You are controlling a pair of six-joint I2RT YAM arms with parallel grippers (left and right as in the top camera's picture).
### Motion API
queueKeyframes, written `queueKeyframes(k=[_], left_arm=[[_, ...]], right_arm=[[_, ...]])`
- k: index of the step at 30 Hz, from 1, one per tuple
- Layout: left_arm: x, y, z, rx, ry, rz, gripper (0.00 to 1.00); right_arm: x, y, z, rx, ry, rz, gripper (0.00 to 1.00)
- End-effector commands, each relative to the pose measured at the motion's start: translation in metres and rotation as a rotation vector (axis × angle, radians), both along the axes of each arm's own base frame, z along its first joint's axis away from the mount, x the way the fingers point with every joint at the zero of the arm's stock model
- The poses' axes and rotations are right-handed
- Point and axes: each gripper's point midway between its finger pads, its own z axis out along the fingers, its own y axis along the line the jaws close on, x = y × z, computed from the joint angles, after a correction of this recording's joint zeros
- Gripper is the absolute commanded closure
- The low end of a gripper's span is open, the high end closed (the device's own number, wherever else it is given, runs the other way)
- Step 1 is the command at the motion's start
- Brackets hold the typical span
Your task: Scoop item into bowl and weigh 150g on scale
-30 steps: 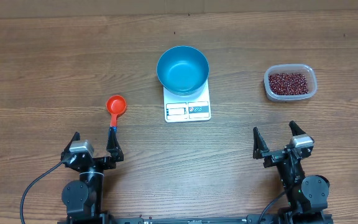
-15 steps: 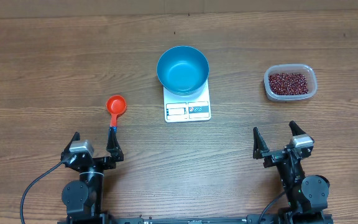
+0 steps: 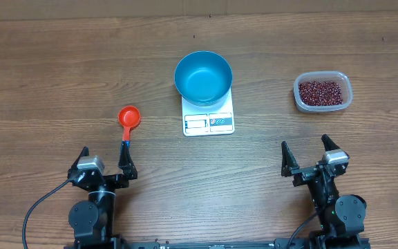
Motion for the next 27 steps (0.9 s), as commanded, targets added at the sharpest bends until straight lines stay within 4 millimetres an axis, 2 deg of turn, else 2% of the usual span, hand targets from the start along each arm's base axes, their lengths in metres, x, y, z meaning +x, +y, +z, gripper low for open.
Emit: queueKeyframes(k=[1, 20, 27], left_arm=[[0.000, 0.002, -0.001, 0.002, -0.002, 0.009, 0.00], [-0.001, 0.006, 0.002, 0.005, -0.011, 0.031, 0.00], [0.000, 0.007, 0.020, 0.007, -0.084, 0.037, 0.00]], right_arm=[[0.000, 0.000, -0.001, 0.003, -0.005, -0.004, 0.00], [0.000, 0.000, -0.001, 0.003, -0.005, -0.004, 0.00], [0.000, 0.000, -0.001, 0.003, -0.005, -0.004, 0.00]])
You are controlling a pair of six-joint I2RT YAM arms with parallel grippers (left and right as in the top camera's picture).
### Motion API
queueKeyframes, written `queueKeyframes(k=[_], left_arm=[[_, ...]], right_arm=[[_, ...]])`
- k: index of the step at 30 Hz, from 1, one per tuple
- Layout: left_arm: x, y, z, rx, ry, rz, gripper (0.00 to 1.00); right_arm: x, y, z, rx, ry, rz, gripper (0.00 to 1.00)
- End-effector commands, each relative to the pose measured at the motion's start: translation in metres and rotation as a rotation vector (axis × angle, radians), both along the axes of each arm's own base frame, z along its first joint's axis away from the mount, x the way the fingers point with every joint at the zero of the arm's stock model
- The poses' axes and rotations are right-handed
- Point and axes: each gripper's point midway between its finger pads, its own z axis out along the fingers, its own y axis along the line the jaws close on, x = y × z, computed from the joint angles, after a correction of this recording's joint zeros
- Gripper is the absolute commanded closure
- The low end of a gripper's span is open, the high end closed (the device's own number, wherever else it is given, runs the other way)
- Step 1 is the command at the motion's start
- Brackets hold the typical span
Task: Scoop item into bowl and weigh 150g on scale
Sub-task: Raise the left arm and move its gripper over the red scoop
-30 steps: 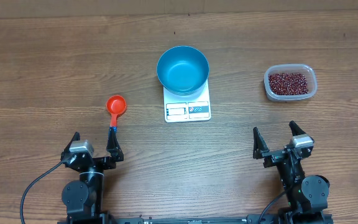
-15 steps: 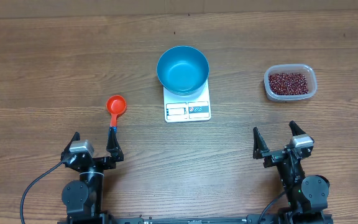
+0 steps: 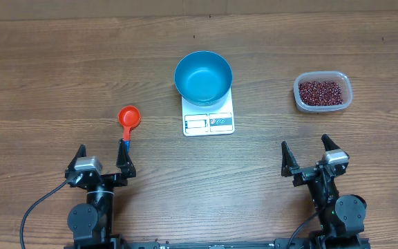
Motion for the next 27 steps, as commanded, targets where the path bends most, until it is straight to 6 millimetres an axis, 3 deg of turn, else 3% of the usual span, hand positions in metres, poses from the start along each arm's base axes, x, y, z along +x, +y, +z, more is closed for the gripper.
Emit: queueKeyframes(k=[1, 4, 10, 18, 27], left_arm=[[-0.001, 0.005, 0.014, -0.008, -0.050, 0.026, 0.00], [-0.003, 0.004, 0.024, -0.005, -0.069, 0.023, 0.00], [-0.017, 0.005, 0.077, 0.045, -0.133, 0.041, 0.00], [-0.038, 0.021, 0.138, 0.143, -0.145, 0.155, 0.00], [-0.019, 0.028, 0.184, 0.163, -0.059, 0.177, 0.00]], right_arm=[[0.000, 0.000, -0.001, 0.003, -0.005, -0.004, 0.00], [0.000, 0.000, -0.001, 0.003, -0.005, -0.004, 0.00], [0.000, 0.000, -0.001, 0.003, -0.005, -0.004, 0.00], [0.000, 0.000, -0.001, 0.004, -0.005, -0.004, 0.00], [0.000, 0.000, -0.001, 0.003, -0.005, -0.004, 0.00]])
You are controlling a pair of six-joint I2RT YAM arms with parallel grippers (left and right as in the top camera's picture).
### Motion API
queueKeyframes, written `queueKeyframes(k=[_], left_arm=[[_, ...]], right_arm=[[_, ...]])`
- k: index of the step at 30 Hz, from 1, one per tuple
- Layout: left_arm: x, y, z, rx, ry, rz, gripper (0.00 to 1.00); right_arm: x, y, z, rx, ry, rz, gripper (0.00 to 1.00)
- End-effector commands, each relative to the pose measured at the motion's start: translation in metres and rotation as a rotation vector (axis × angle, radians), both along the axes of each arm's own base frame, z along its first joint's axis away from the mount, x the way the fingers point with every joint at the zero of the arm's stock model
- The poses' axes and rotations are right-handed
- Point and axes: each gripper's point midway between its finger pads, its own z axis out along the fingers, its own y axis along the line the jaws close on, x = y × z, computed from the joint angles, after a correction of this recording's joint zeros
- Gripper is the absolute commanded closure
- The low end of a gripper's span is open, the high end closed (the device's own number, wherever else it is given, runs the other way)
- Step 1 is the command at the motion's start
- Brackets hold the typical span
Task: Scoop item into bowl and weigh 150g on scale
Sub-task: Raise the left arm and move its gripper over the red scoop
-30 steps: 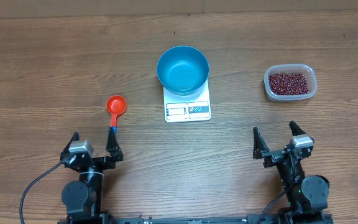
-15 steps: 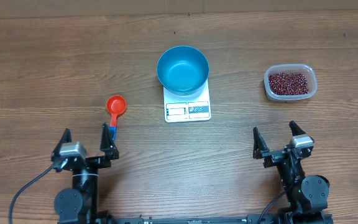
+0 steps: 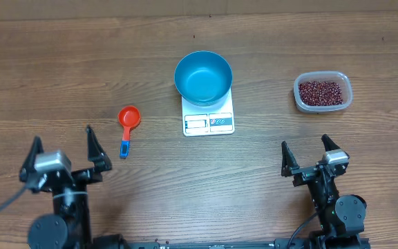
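An empty blue bowl (image 3: 203, 77) sits on a white kitchen scale (image 3: 209, 120) at the table's middle. A red measuring scoop (image 3: 127, 122) with a blue handle tip lies on the wood to the left of the scale. A clear plastic tub of dark red beans (image 3: 323, 92) stands at the right. My left gripper (image 3: 62, 147) is open near the front left, its right finger just left of the scoop's handle. My right gripper (image 3: 308, 152) is open at the front right, below the bean tub. Both hold nothing.
The wooden table (image 3: 61, 62) stretches around the objects. A pale wall edge runs along the back. The black cable of the left arm trails toward the front left corner.
My left gripper has moved left and now appears larger in view; its right finger no longer covers the scoop's handle end. The scoop, bowl, tub and right arm are where they were.
At first my left gripper stood open with its right finger over the scoop's handle end. A moment later it was slightly further left, still at the handle. Now it is well left of the scoop, open and empty. The right arm stayed still throughout.
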Motion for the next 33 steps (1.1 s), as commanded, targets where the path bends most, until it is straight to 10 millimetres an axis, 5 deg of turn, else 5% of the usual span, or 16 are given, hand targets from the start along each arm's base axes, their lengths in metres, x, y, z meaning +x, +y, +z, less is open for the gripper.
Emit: queueKeyframes(k=[1, 8, 22, 33], left_arm=[[0.008, 0.006, 0.023, 0.023, 0.028, 0.031, 0.00], [0.038, 0.010, 0.028, 0.024, 0.216, 0.027, 0.00], [0.086, 0.015, -0.001, -0.022, 0.648, 0.011, 0.00], [0.115, 0.016, -0.073, -0.030, 0.995, -0.037, 0.00]], right_arm=[[0.000, 0.000, -0.002, 0.003, -0.003, -0.004, 0.00], [0.000, 0.000, -0.002, 0.003, -0.003, -0.004, 0.00], [0.000, 0.000, -0.002, 0.003, -0.003, -0.004, 0.00], [0.000, 0.000, -0.002, 0.003, -0.003, -0.004, 0.00]])
